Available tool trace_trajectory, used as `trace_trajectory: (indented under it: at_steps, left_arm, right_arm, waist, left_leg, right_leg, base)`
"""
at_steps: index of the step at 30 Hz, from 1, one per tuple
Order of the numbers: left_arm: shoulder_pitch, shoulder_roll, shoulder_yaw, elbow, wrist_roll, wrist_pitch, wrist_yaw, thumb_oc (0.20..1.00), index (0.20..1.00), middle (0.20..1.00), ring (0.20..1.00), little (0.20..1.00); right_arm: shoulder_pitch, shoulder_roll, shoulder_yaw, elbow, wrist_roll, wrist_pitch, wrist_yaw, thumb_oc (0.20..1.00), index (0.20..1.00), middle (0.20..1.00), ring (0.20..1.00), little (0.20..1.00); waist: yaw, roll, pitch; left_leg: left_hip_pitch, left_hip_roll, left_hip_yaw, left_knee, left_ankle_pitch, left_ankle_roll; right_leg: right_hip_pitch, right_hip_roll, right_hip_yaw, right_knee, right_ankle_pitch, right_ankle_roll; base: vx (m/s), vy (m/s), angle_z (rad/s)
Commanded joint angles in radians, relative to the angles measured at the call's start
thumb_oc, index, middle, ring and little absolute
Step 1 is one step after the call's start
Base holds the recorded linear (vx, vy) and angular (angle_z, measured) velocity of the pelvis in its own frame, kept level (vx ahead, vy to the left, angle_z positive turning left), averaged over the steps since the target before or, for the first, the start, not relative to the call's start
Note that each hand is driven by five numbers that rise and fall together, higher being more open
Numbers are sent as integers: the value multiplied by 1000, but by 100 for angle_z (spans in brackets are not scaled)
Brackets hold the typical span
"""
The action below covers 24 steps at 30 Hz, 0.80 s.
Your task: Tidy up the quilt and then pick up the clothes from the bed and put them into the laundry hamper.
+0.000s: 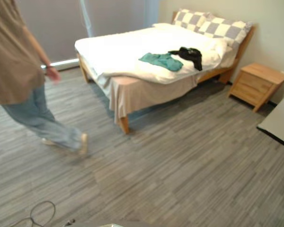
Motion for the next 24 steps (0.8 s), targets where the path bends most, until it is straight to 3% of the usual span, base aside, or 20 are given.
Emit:
trace_trajectory:
  at_steps: [1,9,10,11,12,13,17,19,20,21,22,24]
  left_arm:
    - [-90,11,11,8,31,-18,26,1000,1000,1000,1000,1000]
    - [-104,20,7,14,40,-11,13,1000,1000,1000,1000,1000]
    - [-116,34,10,8,41,-5,9,1000,1000,1000,1000,1000]
    - [-117,34,10,8,41,-5,8,1000,1000,1000,1000,1000]
    - [-121,39,12,4,40,-2,8,1000,1000,1000,1000,1000]
    - [-127,46,12,-2,45,6,14,1000,1000,1000,1000,1000]
    - [-129,53,4,2,58,9,11,1000,1000,1000,1000,1000]
    - [-134,55,-11,13,83,9,7,1000,1000,1000,1000,1000]
    - [-138,56,-8,15,87,10,7,1000,1000,1000,1000,1000]
    - [-145,54,17,28,75,7,1,1000,1000,1000,1000,1000]
    - [-145,53,17,28,75,7,1,1000,1000,1000,1000,1000]
    - [-147,45,34,40,59,2,4,1000,1000,1000,1000,1000]
  right_arm:
    - [-67,-3,19,15,-17,-6,-19,1000,1000,1000,1000,1000]
    - [-79,-9,-4,30,-3,3,-17,1000,1000,1000,1000,1000]
    - [-90,-15,-27,18,27,1,-16,1000,1000,1000,1000,1000]
    - [-90,-15,-27,18,27,2,-16,1000,1000,1000,1000,1000]
    - [-96,-15,-39,12,44,0,-16,1000,1000,1000,1000,1000]
    - [-108,-21,-61,-7,73,0,-22,1000,1000,1000,1000,1000]
    - [-115,-22,-74,-16,90,-3,-31,1000,1000,1000,1000,1000]
    - [-113,-33,-74,-31,94,-9,-42,1000,1000,1000,1000,1000]
    - [-112,-34,-78,-29,98,-5,-38,1000,1000,1000,1000,1000]
    - [-97,-26,-86,-14,103,1,-26,1000,1000,1000,1000,1000]
    - [-97,-26,-86,-14,103,1,-26,1000,1000,1000,1000,1000]
    - [-77,-19,-96,13,100,6,-13,1000,1000,1000,1000,1000]
  waist:
    - [-15,-30,83]
    - [-14,-27,96]
    - [-11,-24,115]
    - [-9,-25,114]
    - [-8,-21,123]
    - [-19,-8,156]
    - [-34,3,173]
    - [-66,-1,189]
    - [-75,-4,192]
    - [-97,-4,189]
    - [-99,2,192]
    - [-126,8,182]
  left_leg:
    - [87,12,-30,-71,-88,-72]
    - [68,8,-19,-71,-96,-59]
    - [64,14,-9,-71,-104,-47]
    - [62,13,-7,-71,-104,-47]
    - [65,17,-1,-71,-110,-42]
    - [92,32,17,-71,-119,-37]
    - [122,41,21,-71,-134,-41]
    - [161,31,21,-71,-179,-62]
    - [175,31,16,-71,-192,-71]
    - [215,37,3,-71,-222,-91]
    - [219,42,2,-71,-226,-92]
    - [273,49,-7,-71,-264,-101]
  right_leg:
    - [163,-98,13,-262,65,159]
    - [122,-102,17,-205,49,164]
    - [45,-92,8,-65,41,182]
    - [40,-93,10,-59,38,182]
    - [-8,-95,-4,31,43,202]
    - [-110,-112,-37,211,106,240]
    - [-188,-114,-64,284,115,241]
    - [-194,-114,-90,39,111,212]
    - [-197,-125,-93,-65,133,211]
    - [-242,-150,-77,-213,180,231]
    - [-232,-145,-81,-222,183,231]
    - [-257,-155,-17,-237,193,244]
  base:
    - [28,29,-4]
    - [55,52,-5]
    - [25,56,-7]
    - [24,56,-16]
    - [100,64,-21]
    - [100,64,-31]
    - [200,19,-21]
    - [470,-100,-12]
    - [632,-205,-2]
    - [497,-171,5]
    - [538,-159,17]
    - [477,-113,29]
